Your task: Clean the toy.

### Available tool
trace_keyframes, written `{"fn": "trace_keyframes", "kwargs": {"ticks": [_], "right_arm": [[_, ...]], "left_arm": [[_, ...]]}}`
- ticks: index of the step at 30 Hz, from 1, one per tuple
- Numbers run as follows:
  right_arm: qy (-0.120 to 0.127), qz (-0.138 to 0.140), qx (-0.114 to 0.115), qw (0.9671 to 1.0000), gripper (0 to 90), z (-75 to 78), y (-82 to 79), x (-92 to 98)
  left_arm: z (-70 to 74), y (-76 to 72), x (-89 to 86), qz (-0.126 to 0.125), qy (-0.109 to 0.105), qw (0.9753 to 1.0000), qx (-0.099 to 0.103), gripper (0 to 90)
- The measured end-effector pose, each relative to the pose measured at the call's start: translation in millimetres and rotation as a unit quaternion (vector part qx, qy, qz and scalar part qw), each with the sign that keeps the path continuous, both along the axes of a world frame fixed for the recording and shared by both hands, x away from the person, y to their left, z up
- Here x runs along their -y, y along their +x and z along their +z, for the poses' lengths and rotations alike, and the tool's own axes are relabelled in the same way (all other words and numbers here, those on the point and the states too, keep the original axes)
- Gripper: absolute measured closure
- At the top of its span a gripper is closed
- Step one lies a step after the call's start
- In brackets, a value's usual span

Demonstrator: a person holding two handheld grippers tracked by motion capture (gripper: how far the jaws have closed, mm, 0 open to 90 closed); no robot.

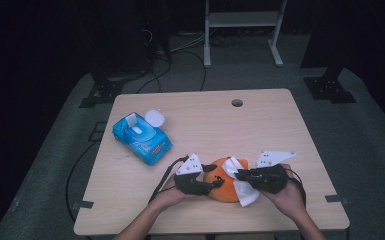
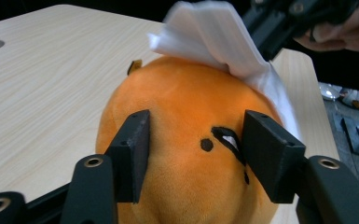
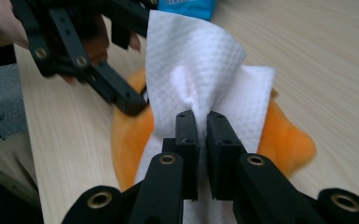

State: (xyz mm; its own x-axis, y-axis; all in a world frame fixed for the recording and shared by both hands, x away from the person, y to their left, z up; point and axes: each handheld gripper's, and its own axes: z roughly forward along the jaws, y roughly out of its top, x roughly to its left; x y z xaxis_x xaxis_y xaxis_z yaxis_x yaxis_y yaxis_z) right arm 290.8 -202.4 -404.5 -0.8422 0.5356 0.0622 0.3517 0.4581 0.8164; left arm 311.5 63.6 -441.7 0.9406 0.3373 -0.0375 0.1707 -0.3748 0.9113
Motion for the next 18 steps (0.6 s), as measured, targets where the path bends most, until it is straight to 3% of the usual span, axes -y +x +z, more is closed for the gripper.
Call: {"fn": "trace_keyframes", "kwargs": {"ticks": [4,8,11,14,15,18], "right_arm": [[-0.001,-0.003,0.005,1.0,83.5,0.2,2.6,-1.8],[-0.002,-0.039,-0.019,0.9991,83.6,-10.9,15.4,19.9],[0.003,-0.053,-0.017,0.9985,83.7,-8.2,14.8,26.5],[0.013,-0.044,-0.01,0.9989,83.6,-3.2,12.2,21.7],[0.021,-0.028,-0.002,0.9994,83.6,0.8,10.3,11.8],[0.007,-0.025,0.004,0.9997,83.6,0.2,11.0,6.8]], "left_arm": [[-0.3,-1.6,-0.6,0.0,0.007,0.9999,0.01,44.1],[-2.2,-2.2,-0.7,-0.002,0.01,0.9999,0.014,44.3],[-2.3,-3.5,2.3,-0.009,0.014,0.9997,0.02,44.7],[-2.7,-5.1,3.7,-0.017,0.019,0.9993,0.026,45.0],[-2.5,-5.6,3.3,-0.019,0.021,0.9992,0.028,45.2],[-3.1,-5.6,1.5,-0.018,0.021,0.9993,0.025,45.3]]}}
